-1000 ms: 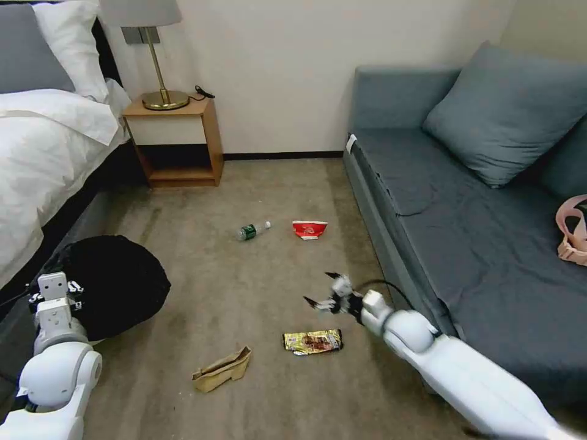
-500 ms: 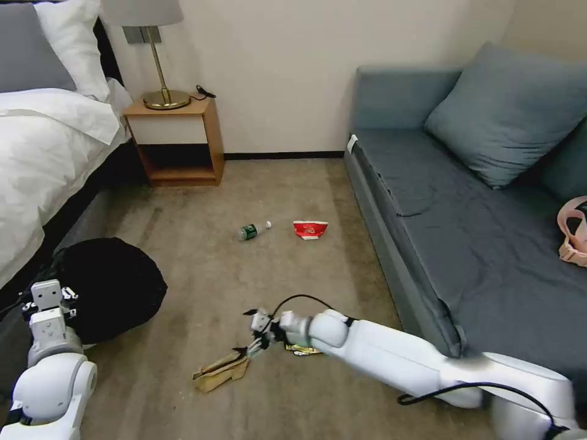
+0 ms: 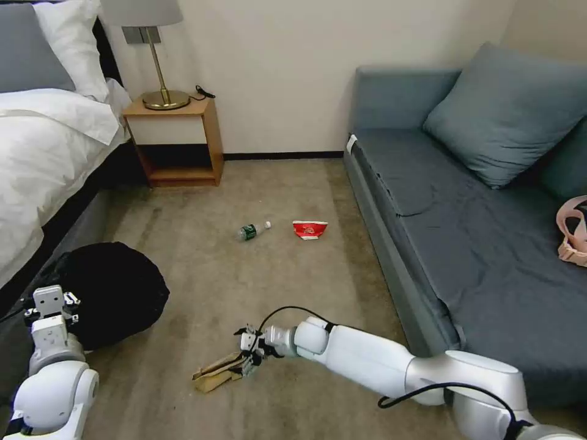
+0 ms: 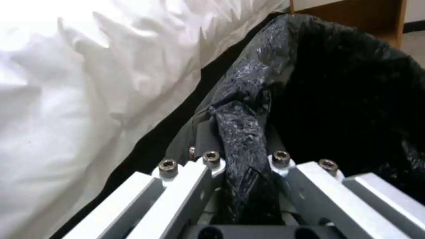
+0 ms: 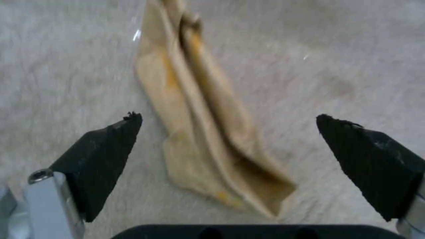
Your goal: Pick up the trash bin, then pick up the garbage on the floor and place it into the trash bin.
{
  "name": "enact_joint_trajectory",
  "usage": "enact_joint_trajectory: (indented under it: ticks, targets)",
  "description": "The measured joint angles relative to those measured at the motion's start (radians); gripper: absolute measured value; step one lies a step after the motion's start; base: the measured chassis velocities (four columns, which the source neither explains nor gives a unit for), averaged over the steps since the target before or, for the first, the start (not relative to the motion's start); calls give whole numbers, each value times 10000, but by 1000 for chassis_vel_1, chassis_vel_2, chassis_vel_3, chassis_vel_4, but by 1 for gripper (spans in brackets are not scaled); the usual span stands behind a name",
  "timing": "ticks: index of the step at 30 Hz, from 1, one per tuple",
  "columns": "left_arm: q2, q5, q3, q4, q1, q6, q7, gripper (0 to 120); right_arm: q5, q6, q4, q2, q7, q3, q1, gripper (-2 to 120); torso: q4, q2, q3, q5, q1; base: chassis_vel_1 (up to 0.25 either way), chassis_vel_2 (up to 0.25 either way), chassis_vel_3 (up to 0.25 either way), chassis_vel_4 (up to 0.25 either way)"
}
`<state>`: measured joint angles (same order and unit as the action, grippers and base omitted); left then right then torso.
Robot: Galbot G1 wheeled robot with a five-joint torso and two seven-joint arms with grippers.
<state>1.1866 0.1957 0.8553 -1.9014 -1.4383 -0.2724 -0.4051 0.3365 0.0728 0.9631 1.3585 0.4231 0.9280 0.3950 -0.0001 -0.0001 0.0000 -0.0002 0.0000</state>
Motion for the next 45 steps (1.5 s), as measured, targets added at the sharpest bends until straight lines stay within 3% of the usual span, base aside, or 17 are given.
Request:
enact_joint_trajectory:
  ticks: [6, 11, 13, 34, 45]
  targets:
    - [133, -88, -162, -112, -32, -21, -21, 4, -1119, 651, -1481, 758, 144, -91, 415, 100, 0, 0, 0, 1, 0, 0, 0, 0, 0]
    - [242, -185, -353, -151, -11, -30, -30, 4, -1800, 1207, -3168, 1742, 224, -486, 522, 88, 1, 0, 0, 1, 0, 0, 0, 0, 0]
    - [270, -248, -435, -150, -22, -31, -30, 4, -2048, 1499, -3784, 2058, 385, -808, 521, 76, 2, 0, 0, 1, 0, 0, 0, 0, 0]
    - [343, -517, -953, -301, -23, -64, 34, 4, -2328, 1915, -4226, 1785, 571, -2205, 760, 1, 1, 0, 0, 3, 0, 0, 0, 0, 0]
    - [123, -551, -1028, -68, -17, -50, 39, 4, -2272, 1946, -3818, 1056, 347, -2983, 761, 0, -1, 0, 0, 3, 0, 0, 0, 0, 0]
